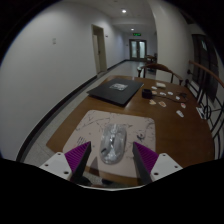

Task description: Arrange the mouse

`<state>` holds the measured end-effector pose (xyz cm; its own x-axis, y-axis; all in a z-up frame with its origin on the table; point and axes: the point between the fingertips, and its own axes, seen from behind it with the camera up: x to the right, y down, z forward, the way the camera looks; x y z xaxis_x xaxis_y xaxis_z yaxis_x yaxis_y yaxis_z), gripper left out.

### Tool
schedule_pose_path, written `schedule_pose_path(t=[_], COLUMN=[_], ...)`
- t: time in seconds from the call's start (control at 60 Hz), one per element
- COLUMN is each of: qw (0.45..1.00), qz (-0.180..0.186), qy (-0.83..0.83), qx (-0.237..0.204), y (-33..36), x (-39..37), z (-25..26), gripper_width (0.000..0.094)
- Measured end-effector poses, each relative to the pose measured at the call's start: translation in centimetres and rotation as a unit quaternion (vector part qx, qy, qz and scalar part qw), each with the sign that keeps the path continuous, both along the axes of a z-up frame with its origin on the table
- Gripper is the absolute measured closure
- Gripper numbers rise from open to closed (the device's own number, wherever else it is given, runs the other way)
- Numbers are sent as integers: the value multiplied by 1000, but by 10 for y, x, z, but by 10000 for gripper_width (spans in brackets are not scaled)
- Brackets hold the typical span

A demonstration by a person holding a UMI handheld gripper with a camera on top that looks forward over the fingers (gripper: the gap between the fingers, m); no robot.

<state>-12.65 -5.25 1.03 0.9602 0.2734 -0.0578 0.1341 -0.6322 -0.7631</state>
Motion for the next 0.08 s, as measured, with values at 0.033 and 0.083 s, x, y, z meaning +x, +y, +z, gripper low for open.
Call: schedule_pose_path(t=[0.033, 0.083], qw=[1000, 1000], qz=[9, 20], qy=[1, 5], qx=[1, 9], y=[-12, -31], x=[8, 23], z=[7, 18], gripper_width=[83, 86])
